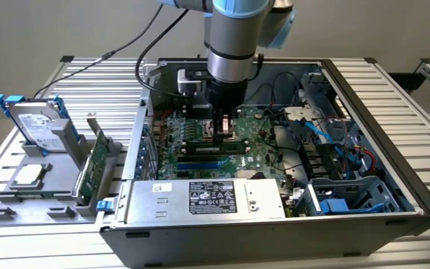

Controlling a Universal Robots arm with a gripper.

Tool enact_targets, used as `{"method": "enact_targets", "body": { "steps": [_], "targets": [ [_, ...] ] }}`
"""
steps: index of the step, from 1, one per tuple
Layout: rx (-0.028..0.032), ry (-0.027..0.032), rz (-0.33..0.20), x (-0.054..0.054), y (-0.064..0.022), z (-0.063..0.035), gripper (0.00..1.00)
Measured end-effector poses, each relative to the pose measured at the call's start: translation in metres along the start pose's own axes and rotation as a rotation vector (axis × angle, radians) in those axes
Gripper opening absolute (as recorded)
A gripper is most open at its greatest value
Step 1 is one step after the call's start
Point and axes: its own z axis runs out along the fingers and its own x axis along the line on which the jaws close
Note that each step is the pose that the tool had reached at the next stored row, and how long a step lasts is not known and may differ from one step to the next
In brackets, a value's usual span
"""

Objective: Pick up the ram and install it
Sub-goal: 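Press down the ram until it locks into place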

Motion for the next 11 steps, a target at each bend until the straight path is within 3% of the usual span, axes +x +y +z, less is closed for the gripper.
{"method": "enact_targets", "body": {
  "steps": [11],
  "targets": [
    [0.0, 0.0004, 0.0, -0.0001, -0.0002, 0.0031, 0.11]
  ]
}}
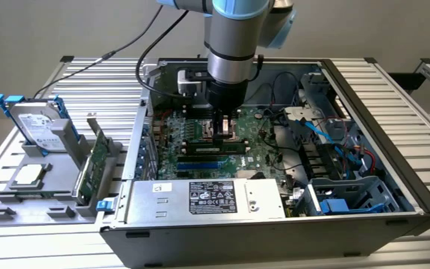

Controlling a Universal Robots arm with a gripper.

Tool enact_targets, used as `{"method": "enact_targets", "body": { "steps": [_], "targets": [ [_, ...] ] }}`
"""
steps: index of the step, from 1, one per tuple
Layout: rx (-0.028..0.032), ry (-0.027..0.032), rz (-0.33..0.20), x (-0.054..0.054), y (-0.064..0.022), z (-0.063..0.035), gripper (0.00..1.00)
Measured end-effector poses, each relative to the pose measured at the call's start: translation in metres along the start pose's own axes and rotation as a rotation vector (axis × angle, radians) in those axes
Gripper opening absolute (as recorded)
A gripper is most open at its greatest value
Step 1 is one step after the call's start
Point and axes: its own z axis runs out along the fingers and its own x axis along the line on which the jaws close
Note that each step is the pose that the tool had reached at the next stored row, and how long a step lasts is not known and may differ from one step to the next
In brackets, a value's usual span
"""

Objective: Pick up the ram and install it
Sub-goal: 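Press down the ram until it locks into place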

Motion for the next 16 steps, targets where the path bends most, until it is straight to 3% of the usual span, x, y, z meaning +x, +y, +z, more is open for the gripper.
{"method": "enact_targets", "body": {
  "steps": [11, 12, 16],
  "targets": [
    [-0.0018, 0.0001, 0.0, 0.0, -0.0001, 0.0009, 0.11],
    [-0.0026, -0.0018, 0.0, 0.0, 0.0, -0.0011, 0.11],
    [-0.0072, 0.0004, 0.0, 0.0, 0.001, -0.0171, 0.11]
  ]
}}
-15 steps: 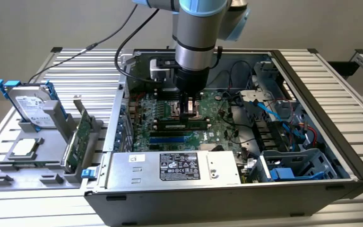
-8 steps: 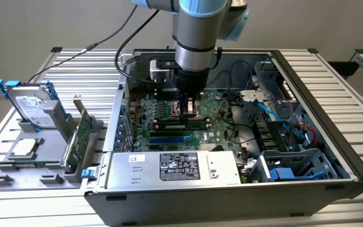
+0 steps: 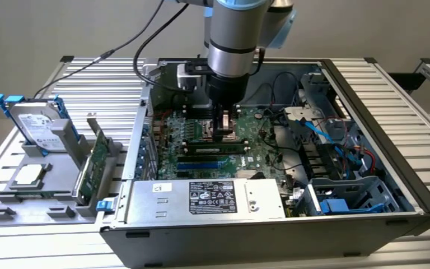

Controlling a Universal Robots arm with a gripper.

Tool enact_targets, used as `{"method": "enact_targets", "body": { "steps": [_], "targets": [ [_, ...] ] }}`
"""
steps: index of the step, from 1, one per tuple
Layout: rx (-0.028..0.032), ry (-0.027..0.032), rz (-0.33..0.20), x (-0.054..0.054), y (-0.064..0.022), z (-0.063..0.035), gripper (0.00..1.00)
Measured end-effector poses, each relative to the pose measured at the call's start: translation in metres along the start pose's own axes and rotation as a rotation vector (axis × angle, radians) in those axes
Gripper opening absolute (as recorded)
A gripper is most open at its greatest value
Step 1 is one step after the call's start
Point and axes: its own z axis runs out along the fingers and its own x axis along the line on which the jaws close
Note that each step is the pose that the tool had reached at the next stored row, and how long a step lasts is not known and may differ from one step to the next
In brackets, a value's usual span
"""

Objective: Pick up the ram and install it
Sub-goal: 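Press down the ram until it locks into place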

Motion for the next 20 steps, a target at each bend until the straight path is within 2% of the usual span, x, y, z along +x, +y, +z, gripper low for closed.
{"method": "enact_targets", "body": {
  "steps": [2, 4, 20],
  "targets": [
    [-0.0023, 0.0001, 0.0, 0.0002, 0.0003, -0.007, 0.11],
    [-0.0033, 0.0, 0.0, 0.0002, 0.0004, -0.0098, 0.11],
    [-0.0038, -0.0001, 0.0, 0.0004, 0.0004, -0.0099, 0.11]
  ]
}}
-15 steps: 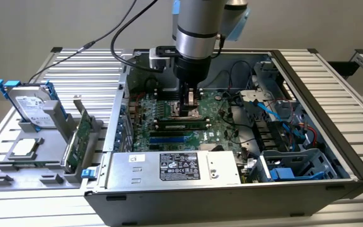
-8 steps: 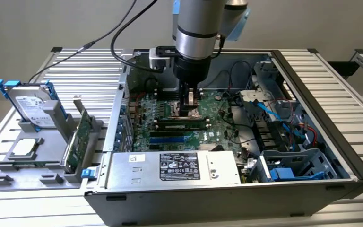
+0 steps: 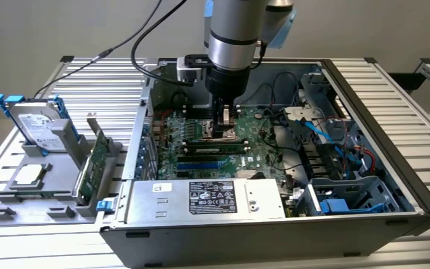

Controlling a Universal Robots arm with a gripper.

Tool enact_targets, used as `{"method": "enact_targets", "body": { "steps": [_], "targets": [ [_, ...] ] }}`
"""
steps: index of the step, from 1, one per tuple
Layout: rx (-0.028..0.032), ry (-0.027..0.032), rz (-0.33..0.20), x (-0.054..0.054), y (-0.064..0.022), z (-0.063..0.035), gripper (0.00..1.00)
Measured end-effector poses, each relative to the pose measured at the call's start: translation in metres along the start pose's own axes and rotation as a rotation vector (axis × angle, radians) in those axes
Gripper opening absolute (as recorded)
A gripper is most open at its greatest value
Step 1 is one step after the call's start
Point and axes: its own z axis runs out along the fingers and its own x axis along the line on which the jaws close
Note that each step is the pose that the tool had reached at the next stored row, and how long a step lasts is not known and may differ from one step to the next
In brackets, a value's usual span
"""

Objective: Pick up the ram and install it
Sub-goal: 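Press down the ram until it locks into place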

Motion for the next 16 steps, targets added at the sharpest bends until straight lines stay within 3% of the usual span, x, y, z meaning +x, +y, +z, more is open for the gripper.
{"method": "enact_targets", "body": {
  "steps": [16],
  "targets": [
    [-0.0049, -0.0138, 0.19, 0.0008, 0.0, 0.0001, 0.11]
  ]
}}
